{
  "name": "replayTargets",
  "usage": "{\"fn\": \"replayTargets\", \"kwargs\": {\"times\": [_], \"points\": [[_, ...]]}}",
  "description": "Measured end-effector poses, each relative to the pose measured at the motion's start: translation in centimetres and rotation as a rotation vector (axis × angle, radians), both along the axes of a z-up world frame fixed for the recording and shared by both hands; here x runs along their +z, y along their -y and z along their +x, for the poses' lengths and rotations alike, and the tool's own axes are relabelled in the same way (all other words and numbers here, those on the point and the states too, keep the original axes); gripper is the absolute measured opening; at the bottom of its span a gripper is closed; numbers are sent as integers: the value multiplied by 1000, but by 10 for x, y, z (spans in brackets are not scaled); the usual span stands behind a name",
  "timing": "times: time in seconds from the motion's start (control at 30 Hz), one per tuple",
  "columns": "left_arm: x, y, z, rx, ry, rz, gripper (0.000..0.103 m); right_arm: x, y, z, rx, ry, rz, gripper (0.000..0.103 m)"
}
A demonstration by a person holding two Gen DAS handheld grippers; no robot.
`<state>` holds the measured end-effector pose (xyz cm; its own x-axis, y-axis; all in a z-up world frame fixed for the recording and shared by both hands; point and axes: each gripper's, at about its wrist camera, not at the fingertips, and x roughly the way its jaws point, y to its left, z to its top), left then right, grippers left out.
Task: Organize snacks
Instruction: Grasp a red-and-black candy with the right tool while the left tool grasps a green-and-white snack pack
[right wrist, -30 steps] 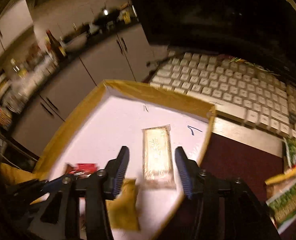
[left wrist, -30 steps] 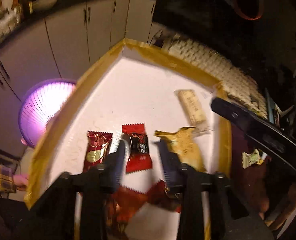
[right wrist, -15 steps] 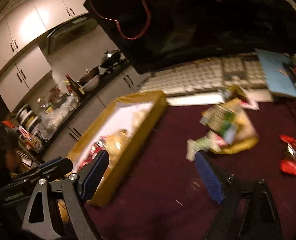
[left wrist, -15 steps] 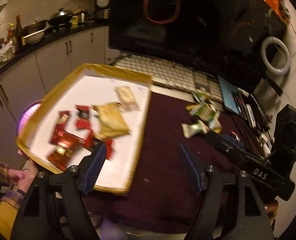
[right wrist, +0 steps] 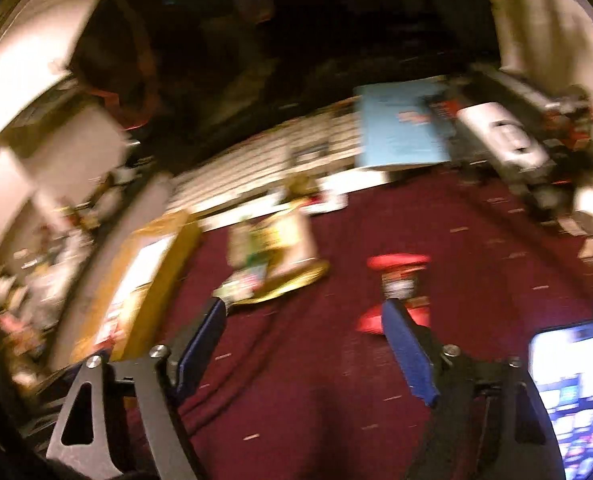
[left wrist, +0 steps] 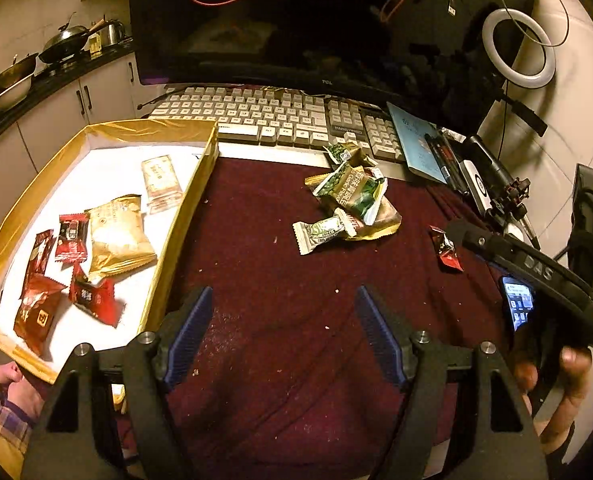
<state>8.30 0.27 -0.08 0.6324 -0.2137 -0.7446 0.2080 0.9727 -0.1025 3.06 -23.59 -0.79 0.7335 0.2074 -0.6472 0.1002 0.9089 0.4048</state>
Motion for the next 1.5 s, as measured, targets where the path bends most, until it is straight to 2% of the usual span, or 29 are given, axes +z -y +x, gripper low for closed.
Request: {"fn": "replayTargets", "kwargs": {"times": [0.2,0.37,0.4,0.47,0.67,0.8,0.97,1.03,1.1,1.17,1.3,1.4,1.5], "points": [[-10,4,18,-4,-25,13,73,-11,14,20,-154,-78,-84,66],[-21,12,33,-40,-43,31,73,-32,12,36,-145,-148,-113,40],[-23,15,36,-52,-48,43,73,-35,10,36,-151,-146,-128,37],[-30,24,45,-84,-63,69,73,-35,10,34,-159,-151,-138,25],[-46,56,77,-181,-91,163,73,-33,5,29,-121,-95,-27,24],[-48,68,92,-229,-75,179,73,-29,-7,32,-52,-29,8,24],[-47,77,99,-295,-57,181,73,-32,-3,33,-48,-23,46,24],[-48,80,98,-324,-65,165,68,-32,-3,33,-46,-19,52,24],[-50,84,93,-351,-83,164,48,-32,-4,33,-36,-12,57,24],[-50,84,85,-365,-93,168,40,-31,-3,32,-32,-2,64,24],[-48,74,81,-364,-134,93,40,-30,-3,31,-28,7,65,24],[-48,74,84,-351,-115,131,40,-30,-4,30,-25,14,68,24],[-53,68,94,-303,-154,77,39,-30,-4,30,-25,12,68,24]]}}
